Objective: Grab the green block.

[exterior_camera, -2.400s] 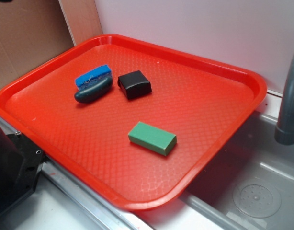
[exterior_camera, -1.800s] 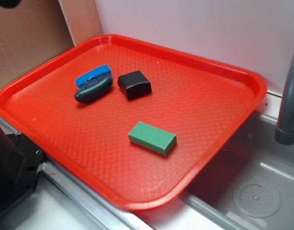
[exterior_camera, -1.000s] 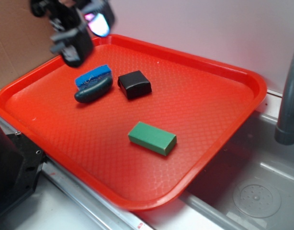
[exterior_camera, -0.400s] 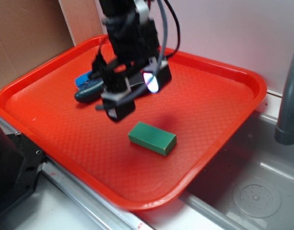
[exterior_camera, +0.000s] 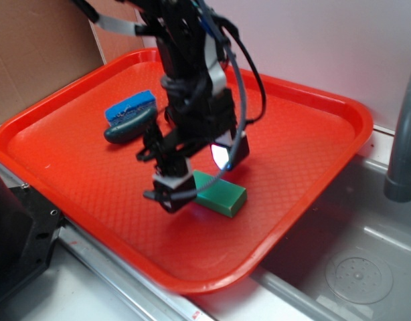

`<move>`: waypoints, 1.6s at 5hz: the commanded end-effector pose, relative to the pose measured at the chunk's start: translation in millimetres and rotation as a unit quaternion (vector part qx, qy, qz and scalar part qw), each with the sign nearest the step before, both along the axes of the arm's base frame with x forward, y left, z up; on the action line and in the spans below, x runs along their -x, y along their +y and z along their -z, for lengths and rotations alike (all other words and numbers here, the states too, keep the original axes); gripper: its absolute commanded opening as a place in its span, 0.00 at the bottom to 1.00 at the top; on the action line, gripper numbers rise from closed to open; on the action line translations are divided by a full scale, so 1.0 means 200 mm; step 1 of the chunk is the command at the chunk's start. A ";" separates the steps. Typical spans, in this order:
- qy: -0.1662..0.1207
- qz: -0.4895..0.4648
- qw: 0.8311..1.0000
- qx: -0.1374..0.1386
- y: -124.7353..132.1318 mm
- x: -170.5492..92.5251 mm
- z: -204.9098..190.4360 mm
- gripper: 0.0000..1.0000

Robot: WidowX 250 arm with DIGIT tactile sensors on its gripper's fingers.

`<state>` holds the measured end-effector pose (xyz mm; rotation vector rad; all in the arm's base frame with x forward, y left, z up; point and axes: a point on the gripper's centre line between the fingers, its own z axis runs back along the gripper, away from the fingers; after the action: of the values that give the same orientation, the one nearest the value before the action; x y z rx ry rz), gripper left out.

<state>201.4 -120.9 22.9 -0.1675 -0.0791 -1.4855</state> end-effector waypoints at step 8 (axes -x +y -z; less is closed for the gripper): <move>0.036 -0.658 0.751 -0.025 0.51 0.11 -0.88 0.00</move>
<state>186.5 -4.7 192.8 -0.0753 -0.0437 -0.0537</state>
